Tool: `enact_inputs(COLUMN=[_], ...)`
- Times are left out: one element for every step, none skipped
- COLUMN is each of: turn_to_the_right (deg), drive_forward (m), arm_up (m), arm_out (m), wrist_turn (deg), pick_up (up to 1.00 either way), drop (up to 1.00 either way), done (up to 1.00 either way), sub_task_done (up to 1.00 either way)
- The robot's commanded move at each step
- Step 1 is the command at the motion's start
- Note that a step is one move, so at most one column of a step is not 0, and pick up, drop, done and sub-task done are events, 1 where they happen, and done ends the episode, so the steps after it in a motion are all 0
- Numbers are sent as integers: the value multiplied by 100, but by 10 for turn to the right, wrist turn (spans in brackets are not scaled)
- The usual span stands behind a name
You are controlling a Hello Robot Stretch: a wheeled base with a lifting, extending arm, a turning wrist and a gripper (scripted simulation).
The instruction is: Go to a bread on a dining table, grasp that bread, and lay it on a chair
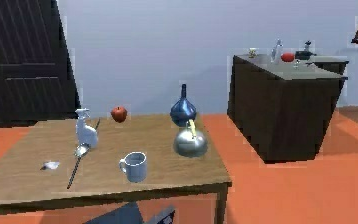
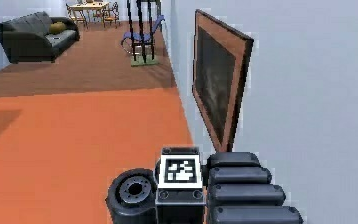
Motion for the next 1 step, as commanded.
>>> enact_inputs(turn_to_the_right=[-450], drive_forward=[0], arm_up=[0], arm_out=[0], wrist_turn=[0], pick_up=[0], drop=[0], done=[0], sub_task_done=[0])
